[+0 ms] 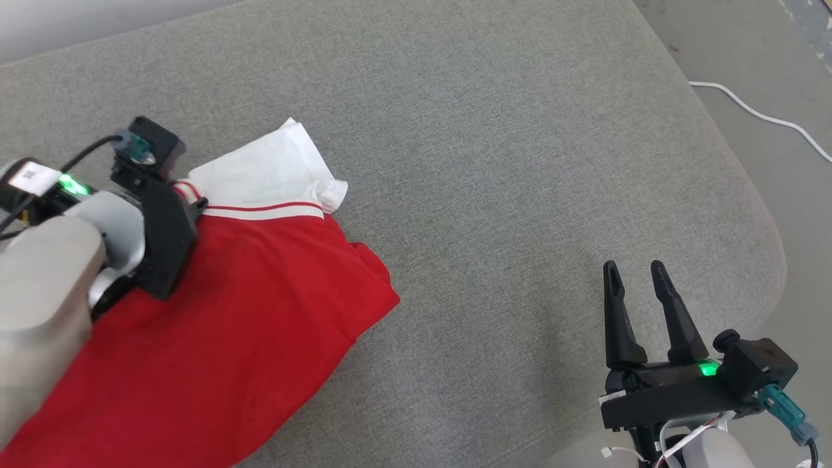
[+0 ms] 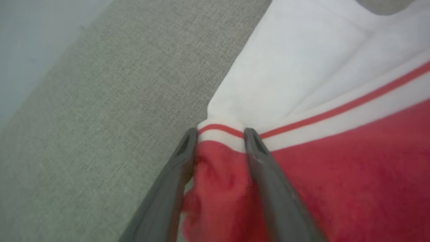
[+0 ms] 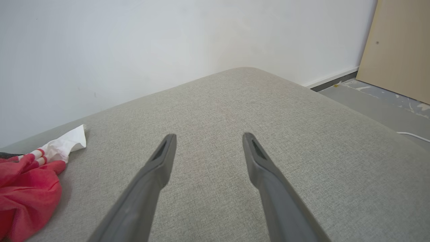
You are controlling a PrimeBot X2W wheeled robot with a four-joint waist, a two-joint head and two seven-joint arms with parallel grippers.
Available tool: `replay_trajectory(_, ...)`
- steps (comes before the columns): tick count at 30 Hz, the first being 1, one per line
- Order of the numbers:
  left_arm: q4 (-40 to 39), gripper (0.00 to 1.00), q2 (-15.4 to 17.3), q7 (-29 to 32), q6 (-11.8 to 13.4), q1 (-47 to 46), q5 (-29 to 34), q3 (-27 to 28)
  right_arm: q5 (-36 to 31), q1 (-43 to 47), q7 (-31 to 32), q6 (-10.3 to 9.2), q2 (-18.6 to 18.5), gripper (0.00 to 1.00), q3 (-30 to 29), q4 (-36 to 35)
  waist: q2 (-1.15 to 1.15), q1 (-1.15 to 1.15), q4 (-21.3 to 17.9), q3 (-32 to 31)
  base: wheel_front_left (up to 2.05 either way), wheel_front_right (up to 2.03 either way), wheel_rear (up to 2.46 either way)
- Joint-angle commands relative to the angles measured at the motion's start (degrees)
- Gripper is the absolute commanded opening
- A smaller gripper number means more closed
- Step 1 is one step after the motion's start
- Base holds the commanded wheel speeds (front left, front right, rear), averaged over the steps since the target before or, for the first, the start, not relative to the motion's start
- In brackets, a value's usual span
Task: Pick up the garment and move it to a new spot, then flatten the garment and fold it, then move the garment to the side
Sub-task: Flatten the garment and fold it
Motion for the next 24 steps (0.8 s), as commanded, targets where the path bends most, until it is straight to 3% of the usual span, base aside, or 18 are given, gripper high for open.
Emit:
replay_trajectory(1,0.7,0.0,-0.1,1.0,0.1,1.9,-0.7,-1.9,-0.4,-0.3,-0.1,-0.13,0.0,1.0,0.0,0.0,0.0,0.01,0.1,-0.1,0.0,0.0,0.0)
replay_trajectory(9,1.7,0.0,-0.8,-10.6,0.1,-5.4,-2.9,1.9,-1.7,0.6,-0.1,-0.13,-0.1,1.0,-1.4,0.1,0.0,0.01,2.4,-1.7,0.0,0.0,0.0)
replay_trajectory(17,6.6,0.0,4.1,-21.5,2.5,-11.2,-1.0,6.3,-2.6,0.2,-0.1,-0.13,-0.1,1.0,-1.6,-0.2,0.0,0.01,4.4,-2.4,0.0,0.0,0.0)
replay_trajectory(24,12.0,0.0,6.9,-26.0,3.7,-8.8,-2.0,7.7,-3.0,0.1,-0.1,-0.13,0.0,1.0,-1.4,0.0,0.0,0.01,5.2,-1.9,0.0,0.0,0.0)
